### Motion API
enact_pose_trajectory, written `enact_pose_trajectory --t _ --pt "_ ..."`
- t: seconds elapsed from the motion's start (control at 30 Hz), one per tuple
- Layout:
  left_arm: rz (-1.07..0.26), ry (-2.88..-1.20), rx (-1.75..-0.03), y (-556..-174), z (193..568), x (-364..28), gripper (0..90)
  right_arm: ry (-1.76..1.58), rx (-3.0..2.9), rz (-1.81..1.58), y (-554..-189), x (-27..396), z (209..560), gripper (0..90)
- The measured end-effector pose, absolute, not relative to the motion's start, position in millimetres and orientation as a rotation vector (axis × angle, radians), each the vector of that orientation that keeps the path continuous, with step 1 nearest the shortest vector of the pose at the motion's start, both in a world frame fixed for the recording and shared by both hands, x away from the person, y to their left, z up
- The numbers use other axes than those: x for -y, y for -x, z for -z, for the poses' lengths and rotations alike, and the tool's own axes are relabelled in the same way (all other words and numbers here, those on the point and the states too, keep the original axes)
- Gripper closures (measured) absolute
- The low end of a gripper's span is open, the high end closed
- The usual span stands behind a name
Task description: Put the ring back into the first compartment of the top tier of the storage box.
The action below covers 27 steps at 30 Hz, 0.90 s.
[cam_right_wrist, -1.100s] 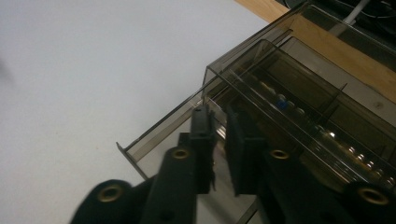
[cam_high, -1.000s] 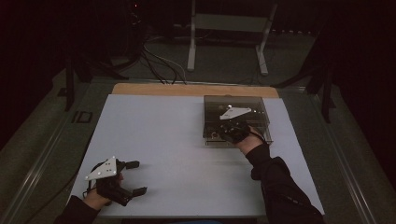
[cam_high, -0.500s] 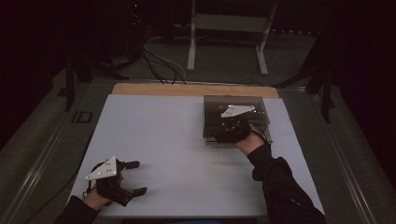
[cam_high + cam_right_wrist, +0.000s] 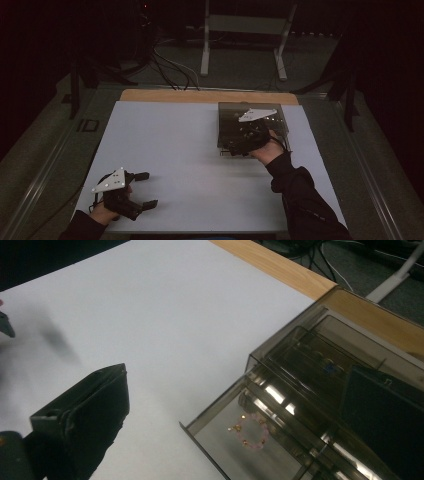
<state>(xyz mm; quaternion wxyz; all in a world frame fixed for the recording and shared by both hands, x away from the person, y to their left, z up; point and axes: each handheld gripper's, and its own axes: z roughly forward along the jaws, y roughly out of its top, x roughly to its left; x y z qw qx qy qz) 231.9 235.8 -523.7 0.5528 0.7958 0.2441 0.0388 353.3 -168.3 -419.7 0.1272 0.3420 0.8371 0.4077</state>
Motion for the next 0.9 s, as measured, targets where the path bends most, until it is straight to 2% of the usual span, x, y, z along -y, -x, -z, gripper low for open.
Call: enact_pose_trajectory --t 0.9 --pt "-0.101 -1.875 -0.575 -229 522 -239 1.0 -0.860 -2.475 -1.329 -332 163 402 0.0"
